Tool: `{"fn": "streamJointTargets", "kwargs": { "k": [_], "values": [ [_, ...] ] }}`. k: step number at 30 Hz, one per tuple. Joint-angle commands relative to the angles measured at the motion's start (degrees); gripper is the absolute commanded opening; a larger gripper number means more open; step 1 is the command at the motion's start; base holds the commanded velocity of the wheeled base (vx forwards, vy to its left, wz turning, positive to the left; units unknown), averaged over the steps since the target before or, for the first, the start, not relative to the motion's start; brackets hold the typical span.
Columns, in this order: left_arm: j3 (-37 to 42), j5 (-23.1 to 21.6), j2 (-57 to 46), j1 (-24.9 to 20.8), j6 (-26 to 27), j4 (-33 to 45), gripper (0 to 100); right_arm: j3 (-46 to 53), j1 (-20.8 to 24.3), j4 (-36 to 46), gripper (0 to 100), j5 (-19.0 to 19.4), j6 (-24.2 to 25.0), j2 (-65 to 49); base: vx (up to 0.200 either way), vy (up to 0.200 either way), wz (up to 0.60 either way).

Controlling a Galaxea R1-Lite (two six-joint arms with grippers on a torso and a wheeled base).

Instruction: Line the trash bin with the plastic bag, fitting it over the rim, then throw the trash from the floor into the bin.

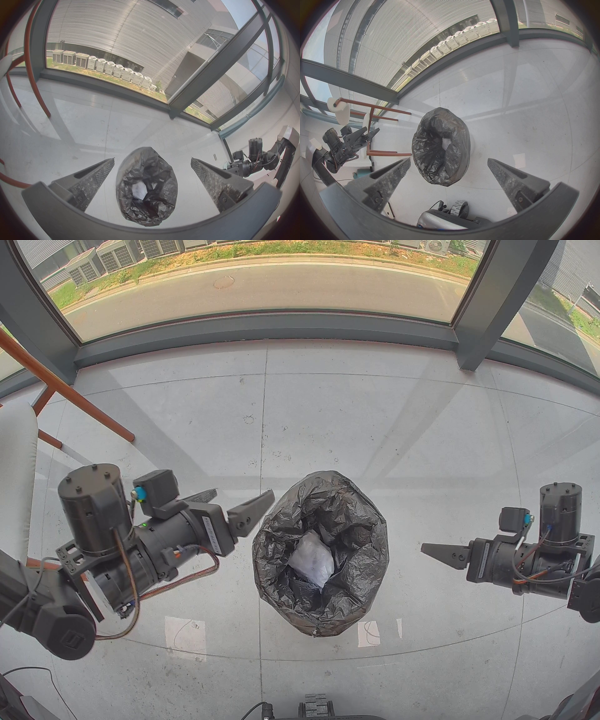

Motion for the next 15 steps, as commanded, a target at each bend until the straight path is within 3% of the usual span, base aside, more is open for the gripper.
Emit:
{"fn": "streamJointTargets", "kwargs": {
  "k": [1, 10, 15],
  "values": [
    [-0.11, 0.05, -3.95, 1.80, 0.11, -0.02, 100, 1.83, -2.22, -0.03, 100, 0.13, -0.10, -4.56, 0.000, 0.000, 0.00],
    [0.77, 0.32, -9.49, 4.00, 0.11, -1.51, 100, 4.38, -7.93, 0.06, 100, 0.04, -0.10, -13.62, 0.000, 0.000, 0.00],
    [3.40, 0.32, -14.85, 8.74, 0.38, -1.51, 100, 5.88, -15.40, 0.77, 100, -0.05, -0.19, -21.35, 0.000, 0.000, 0.00]
  ]
}}
